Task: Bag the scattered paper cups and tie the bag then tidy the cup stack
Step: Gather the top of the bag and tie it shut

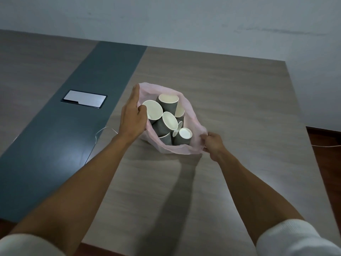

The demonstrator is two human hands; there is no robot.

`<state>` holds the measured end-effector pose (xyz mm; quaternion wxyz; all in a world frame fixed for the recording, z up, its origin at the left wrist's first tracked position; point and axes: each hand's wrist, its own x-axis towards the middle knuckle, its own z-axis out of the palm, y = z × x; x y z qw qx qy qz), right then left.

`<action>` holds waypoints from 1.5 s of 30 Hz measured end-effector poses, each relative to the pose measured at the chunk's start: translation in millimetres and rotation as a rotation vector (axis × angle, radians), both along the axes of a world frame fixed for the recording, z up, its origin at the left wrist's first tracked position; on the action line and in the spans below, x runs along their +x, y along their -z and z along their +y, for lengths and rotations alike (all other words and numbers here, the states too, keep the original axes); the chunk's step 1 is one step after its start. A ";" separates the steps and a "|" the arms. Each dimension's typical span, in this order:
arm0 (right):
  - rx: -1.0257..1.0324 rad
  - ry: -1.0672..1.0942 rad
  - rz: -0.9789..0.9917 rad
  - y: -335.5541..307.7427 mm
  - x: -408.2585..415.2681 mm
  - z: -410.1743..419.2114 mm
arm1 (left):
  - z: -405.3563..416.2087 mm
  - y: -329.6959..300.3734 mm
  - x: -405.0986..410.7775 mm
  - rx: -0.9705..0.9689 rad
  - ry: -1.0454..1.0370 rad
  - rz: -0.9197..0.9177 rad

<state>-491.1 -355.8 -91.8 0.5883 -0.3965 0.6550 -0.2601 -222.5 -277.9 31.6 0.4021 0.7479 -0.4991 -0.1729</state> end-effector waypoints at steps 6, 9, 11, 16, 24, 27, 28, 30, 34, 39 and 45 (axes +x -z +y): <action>-0.217 0.129 -0.129 -75.5 -1.1 -24.5 | -6.5 -15.2 1.1 -0.016 -0.017 0.015; -0.353 0.159 -0.194 -125.8 -6.0 -32.8 | -17.3 -34.3 -3.1 -0.074 -0.062 0.089; -0.443 0.158 -0.184 -158.5 -13.7 -35.2 | -24.0 -48.4 -6.2 -0.094 -0.106 0.123; -0.605 0.254 -0.223 -223.2 -45.3 -39.7 | -38.5 -75.9 -8.1 -0.159 -0.135 0.184; -0.634 0.502 -0.128 -238.9 -103.6 -32.6 | -48.7 -80.9 -20.5 0.279 -0.080 0.028; -0.620 0.536 -0.038 -233.6 -120.5 -27.6 | -52.8 -83.8 -28.0 0.189 -0.134 -0.050; -0.610 0.550 0.009 -229.7 -125.8 -26.5 | -52.0 -83.7 -32.2 0.185 -0.125 -0.077; -0.608 0.579 0.127 -222.0 -134.9 -25.6 | -50.4 -81.9 -38.9 0.156 -0.125 -0.136; -0.566 0.528 0.507 -210.5 -147.1 -13.5 | -45.5 -84.7 -42.0 0.149 -0.143 -0.115; -0.414 0.067 0.643 -199.6 -163.7 -6.0 | -48.6 -91.4 -39.4 0.206 -0.160 0.383; -0.653 0.431 0.560 -218.9 -167.4 -5.7 | -55.4 -109.5 -22.1 0.034 -0.199 0.368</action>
